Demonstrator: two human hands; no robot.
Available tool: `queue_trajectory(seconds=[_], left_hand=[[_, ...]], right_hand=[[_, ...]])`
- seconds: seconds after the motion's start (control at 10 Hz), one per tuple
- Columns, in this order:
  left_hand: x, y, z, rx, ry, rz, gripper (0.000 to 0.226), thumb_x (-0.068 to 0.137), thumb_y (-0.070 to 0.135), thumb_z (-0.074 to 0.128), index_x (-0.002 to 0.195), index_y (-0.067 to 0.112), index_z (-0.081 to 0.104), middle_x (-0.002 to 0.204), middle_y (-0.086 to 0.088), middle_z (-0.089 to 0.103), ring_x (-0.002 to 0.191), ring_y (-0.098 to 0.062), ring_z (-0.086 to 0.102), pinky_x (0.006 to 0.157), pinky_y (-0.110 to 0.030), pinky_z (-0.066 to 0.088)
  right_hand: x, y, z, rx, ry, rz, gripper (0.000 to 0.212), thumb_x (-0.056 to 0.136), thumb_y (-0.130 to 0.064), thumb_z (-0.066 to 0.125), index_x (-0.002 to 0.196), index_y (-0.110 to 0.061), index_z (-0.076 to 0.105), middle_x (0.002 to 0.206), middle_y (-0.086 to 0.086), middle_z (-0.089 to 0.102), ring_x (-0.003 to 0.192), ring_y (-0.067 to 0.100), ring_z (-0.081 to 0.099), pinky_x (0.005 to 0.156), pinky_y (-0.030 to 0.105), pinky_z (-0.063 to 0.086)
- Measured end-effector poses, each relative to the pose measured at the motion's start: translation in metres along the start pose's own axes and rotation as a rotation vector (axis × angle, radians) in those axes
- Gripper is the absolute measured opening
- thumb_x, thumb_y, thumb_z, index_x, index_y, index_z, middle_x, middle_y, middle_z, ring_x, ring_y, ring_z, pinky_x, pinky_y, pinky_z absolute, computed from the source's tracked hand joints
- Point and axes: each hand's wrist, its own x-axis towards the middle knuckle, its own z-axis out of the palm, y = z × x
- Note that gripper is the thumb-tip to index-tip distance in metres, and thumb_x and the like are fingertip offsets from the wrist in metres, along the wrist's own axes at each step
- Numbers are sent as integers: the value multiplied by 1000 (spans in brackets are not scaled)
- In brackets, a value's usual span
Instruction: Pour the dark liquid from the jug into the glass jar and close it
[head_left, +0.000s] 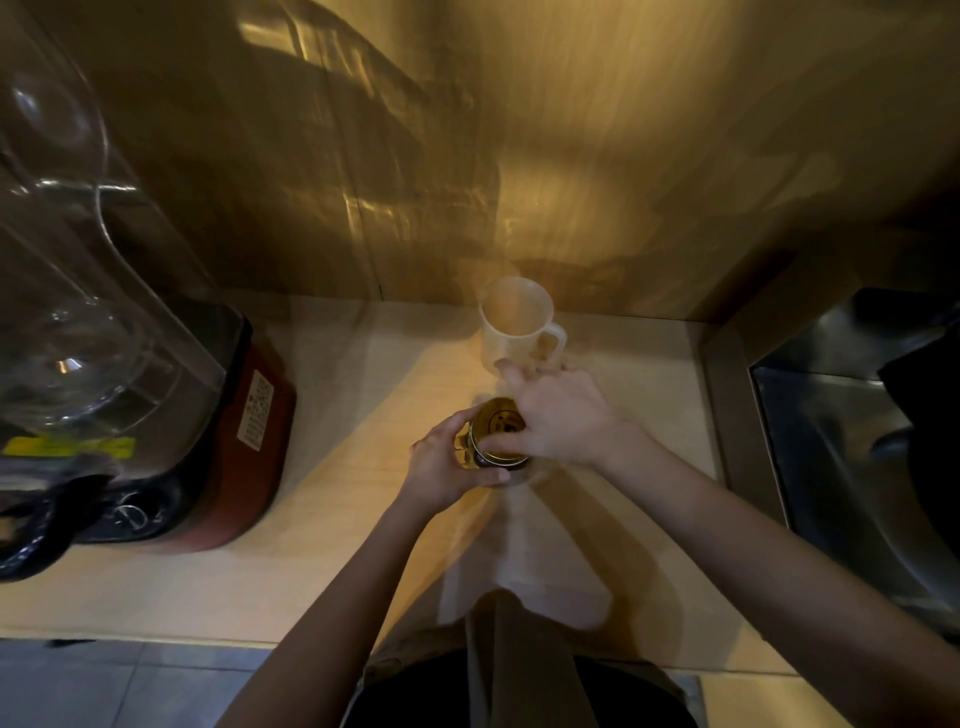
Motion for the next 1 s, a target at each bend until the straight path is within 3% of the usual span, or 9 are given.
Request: queue_trajectory(seconds=[0.1, 0.3, 0.4, 0.6, 0.7, 0.8, 0.9, 1.0], left_hand=[[-1, 1, -1, 19, 7, -5, 94, 41, 60, 73, 126, 31, 46, 127, 5, 59, 119, -17, 53, 101, -46, 41], [-2, -1, 0, 34, 66, 25, 83, 51, 44, 82, 125, 23, 51, 122, 0, 63, 112, -15, 57, 96, -33, 45], [-4, -1, 3, 20, 99, 50, 88, 47, 52, 79, 124, 21, 53, 119, -1, 65, 108, -13, 59, 92, -27, 46], [0, 0, 3, 93, 113, 60, 88, 44, 64, 68, 123, 27, 54, 115, 2, 69, 106, -17, 62, 95, -43, 46], [2, 3, 2, 117, 97, 26, 89, 48, 59, 71, 128, 27, 49, 119, 0, 67, 110, -19, 60, 97, -40, 45], [12, 9, -4, 155, 11, -11, 86, 57, 38, 80, 133, 23, 41, 129, -3, 59, 120, -24, 53, 97, -31, 40], [19, 31, -21, 257, -164, -33, 105, 58, 30, 81, 143, 16, 21, 153, -11, 29, 143, -26, 22, 111, -31, 23], [26, 66, -48, 306, -327, -54, 99, 65, 30, 76, 144, 17, 18, 156, -12, 18, 145, -26, 15, 115, -36, 19]], right_hand=[[3, 0, 4, 32, -163, -100, 99, 71, -56, 71, 146, -19, 20, 141, 6, 42, 128, 28, 38, 105, 42, 33], [2, 4, 15, 85, -112, -91, 80, 74, -56, 67, 134, -13, 37, 131, 7, 52, 119, 23, 49, 102, 39, 33], [-4, 5, 21, 158, -35, -67, 67, 76, -57, 64, 124, -14, 44, 121, 4, 55, 108, 21, 52, 99, 36, 30], [-12, 4, 24, 268, 9, -2, 58, 76, -50, 68, 117, -16, 45, 118, 2, 57, 105, 19, 53, 99, 35, 31], [-12, 2, 23, 308, 20, 33, 59, 77, -47, 69, 121, -17, 43, 122, 2, 56, 111, 20, 51, 97, 34, 32], [-9, 1, 27, 354, 14, 74, 74, 77, -47, 70, 135, -17, 35, 133, 4, 50, 122, 22, 45, 99, 35, 34], [-9, 1, 20, 560, -31, 151, 97, 72, -46, 76, 147, -18, 20, 148, 6, 36, 135, 24, 33, 108, 39, 33], [-11, 12, 3, 850, 71, 229, 93, 77, -37, 76, 148, -15, 21, 151, 9, 33, 137, 25, 32, 110, 38, 33]])
